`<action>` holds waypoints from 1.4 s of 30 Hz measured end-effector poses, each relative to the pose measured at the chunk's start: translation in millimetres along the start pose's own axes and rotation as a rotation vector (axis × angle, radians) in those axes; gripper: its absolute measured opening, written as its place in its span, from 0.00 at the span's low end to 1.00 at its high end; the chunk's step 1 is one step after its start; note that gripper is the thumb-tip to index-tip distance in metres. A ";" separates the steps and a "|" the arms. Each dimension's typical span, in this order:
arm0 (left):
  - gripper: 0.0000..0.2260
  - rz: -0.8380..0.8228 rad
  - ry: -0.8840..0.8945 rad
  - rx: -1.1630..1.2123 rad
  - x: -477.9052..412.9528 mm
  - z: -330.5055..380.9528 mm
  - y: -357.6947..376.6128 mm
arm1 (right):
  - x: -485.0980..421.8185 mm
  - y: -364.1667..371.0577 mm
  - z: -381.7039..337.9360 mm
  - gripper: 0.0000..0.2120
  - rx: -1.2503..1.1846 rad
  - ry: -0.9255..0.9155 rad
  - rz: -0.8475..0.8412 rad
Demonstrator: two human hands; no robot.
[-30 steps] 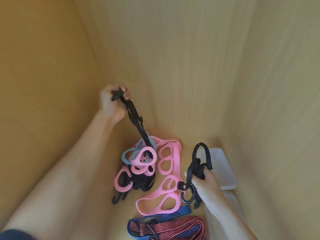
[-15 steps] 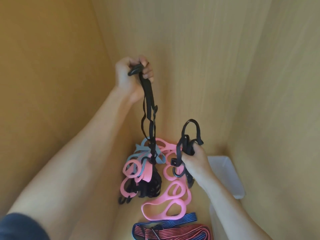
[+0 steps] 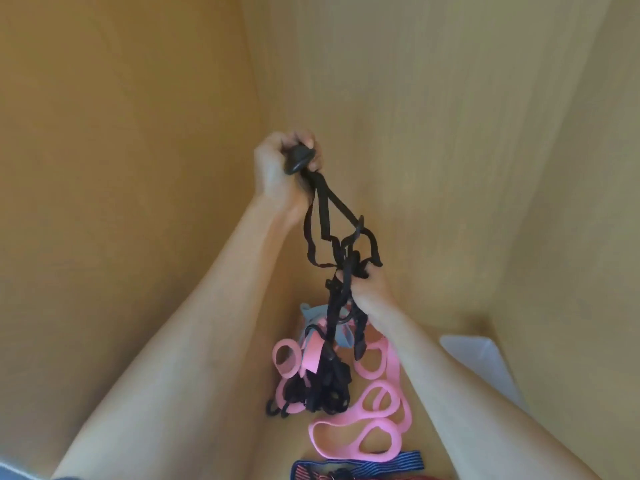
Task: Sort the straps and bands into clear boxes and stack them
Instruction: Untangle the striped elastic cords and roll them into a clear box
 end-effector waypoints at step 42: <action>0.31 0.114 -0.445 -0.690 38.3 -137.5 -98.1 | -22.8 -19.4 -277.8 0.04 0.121 -0.806 0.209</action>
Point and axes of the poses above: each hand's wrist, its own x-axis away from the middle knuckle, its own y-axis out of the palm, z = x × y, the point moved 1 cm from there along -x, towards the middle knuckle, and after that the axes turned 13 degrees about -y, right-handed, at the moved point
